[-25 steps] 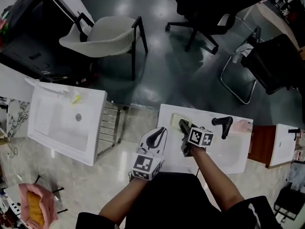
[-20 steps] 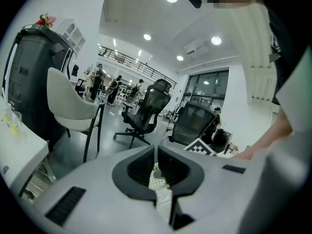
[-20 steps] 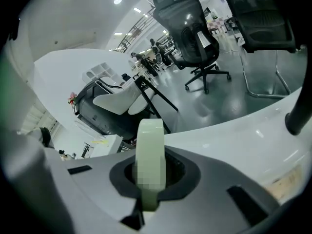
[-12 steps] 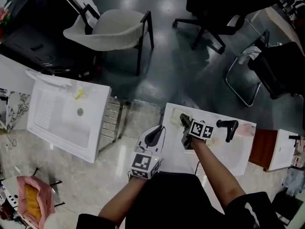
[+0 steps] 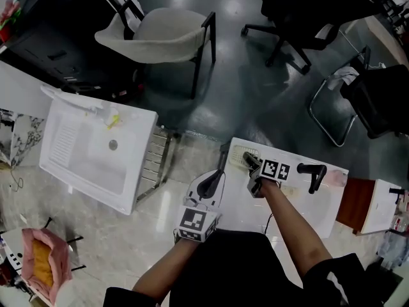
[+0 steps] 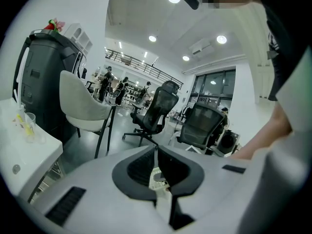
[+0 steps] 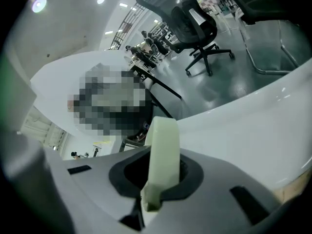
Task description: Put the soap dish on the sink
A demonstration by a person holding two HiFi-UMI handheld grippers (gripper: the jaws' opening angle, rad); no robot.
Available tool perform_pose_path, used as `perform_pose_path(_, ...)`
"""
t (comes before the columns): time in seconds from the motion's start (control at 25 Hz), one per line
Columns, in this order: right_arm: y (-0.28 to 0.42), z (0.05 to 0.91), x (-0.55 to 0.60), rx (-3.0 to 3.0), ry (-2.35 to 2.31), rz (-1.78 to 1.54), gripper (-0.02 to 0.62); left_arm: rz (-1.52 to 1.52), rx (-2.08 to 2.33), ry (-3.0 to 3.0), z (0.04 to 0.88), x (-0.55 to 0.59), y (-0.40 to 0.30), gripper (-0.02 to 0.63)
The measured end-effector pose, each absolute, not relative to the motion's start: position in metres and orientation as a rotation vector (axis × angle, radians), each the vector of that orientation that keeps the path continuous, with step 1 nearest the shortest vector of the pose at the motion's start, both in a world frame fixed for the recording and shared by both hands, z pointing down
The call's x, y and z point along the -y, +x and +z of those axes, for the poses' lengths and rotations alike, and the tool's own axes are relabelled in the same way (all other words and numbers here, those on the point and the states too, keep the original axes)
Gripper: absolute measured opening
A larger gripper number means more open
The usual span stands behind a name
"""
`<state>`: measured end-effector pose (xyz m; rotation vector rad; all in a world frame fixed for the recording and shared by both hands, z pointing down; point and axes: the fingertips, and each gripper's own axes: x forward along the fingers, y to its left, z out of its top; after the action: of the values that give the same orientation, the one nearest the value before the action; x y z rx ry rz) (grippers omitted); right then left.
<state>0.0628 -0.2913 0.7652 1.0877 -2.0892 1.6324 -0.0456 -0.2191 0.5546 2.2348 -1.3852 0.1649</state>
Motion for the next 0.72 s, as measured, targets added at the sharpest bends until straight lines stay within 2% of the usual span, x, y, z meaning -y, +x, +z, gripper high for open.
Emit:
perform_pose_path(0.44,0.070,0.770,0.296,2.087,1.102,1.543,0.037,0.160,1.387,2.208,0.557,0.216,-0.050,0.026)
perform_pose_path(0.72,0.081,0.776,0.296,2.028,1.123,1.453,0.101,0.164,1.386,2.222,0.551,0.216,-0.047,0.026)
